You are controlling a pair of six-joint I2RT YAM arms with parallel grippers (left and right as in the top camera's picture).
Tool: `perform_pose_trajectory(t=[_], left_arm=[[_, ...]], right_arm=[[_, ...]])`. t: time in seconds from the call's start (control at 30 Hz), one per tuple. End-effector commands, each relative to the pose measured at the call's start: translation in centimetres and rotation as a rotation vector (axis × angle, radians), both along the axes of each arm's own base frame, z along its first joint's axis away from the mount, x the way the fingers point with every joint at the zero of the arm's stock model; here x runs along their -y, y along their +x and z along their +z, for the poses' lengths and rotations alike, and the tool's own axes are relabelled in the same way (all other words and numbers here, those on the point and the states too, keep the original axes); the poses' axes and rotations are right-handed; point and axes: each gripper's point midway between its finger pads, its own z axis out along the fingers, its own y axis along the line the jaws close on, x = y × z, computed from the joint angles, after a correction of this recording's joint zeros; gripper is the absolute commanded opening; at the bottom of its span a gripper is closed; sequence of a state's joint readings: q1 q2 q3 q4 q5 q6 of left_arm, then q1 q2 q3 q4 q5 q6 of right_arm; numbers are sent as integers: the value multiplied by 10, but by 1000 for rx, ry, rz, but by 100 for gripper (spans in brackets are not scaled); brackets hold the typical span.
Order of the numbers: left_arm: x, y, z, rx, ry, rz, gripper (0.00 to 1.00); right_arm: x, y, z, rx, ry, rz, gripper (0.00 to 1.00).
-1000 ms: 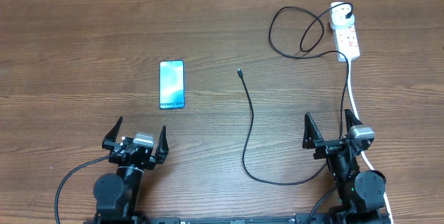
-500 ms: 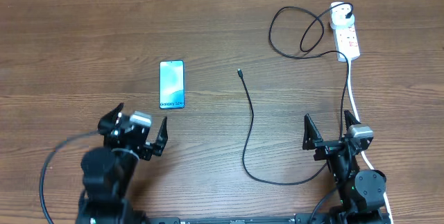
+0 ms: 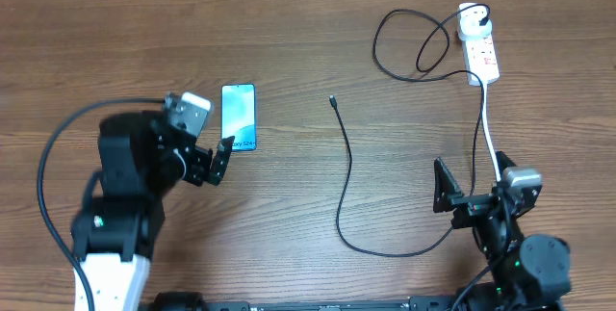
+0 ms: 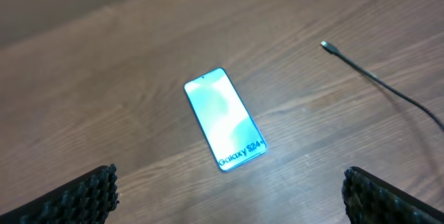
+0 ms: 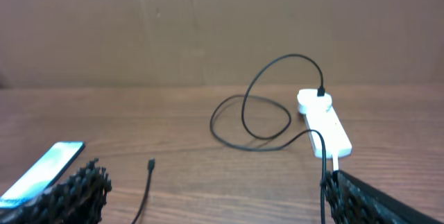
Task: Plug charger to phone and switch on socket
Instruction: 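Move the left gripper over the Galaxy phone and lower onto it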
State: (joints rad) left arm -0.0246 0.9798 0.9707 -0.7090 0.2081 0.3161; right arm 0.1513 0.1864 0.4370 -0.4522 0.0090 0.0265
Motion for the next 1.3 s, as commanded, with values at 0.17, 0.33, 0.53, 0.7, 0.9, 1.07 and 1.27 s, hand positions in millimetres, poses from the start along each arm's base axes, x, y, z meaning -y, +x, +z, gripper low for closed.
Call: perform_pose_trajectory(t=[0.17,0.33,0.53,0.7,0.9,1.07,1.27], left_arm=[[26,8,21,-177,-115,-103,99],[44,3,15,-271,-251,-118,99],[44,13,7,-303,-285,-75,100],[28,36,-19,-409,-266,133,100],[28,68,-18,-483,-255,319,100],[20,90,-24,-506,-163,494,100],[21,100,-66,-589,-83,606,86]], right_arm=[[-14,20,53,-178,-12,64,100],[-24,37,59,-405,-25,104,100],[-42,56,57,-642,-7,180,100],[-53,69,33,-775,25,213,100],[-64,71,17,-849,58,265,100],[-64,73,14,-862,57,263,100],[-64,76,8,-882,55,258,100]])
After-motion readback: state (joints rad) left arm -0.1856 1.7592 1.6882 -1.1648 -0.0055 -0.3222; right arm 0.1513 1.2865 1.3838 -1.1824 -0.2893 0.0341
